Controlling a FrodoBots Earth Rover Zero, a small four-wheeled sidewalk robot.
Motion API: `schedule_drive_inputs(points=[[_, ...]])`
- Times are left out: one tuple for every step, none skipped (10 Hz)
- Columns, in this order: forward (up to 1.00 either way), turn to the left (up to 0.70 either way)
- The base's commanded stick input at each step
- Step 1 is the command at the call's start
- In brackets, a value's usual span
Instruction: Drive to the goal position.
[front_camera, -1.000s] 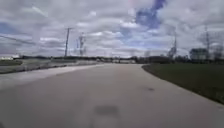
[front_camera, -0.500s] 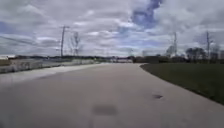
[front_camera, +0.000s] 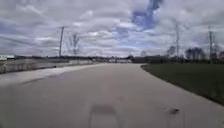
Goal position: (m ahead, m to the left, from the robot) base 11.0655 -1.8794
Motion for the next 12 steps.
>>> schedule_drive_inputs(points=[[1.0, 0.0], [1.0, 0.0], [1.0, 0.0], [1.0, 0.0], [1.0, 0.0], [1.0, -0.12], [1.0, -0.19], [1.0, -0.19], [1.0, -0.19], [1.0, -0.02], [1.0, 0.0], [1.0, 0.0]])
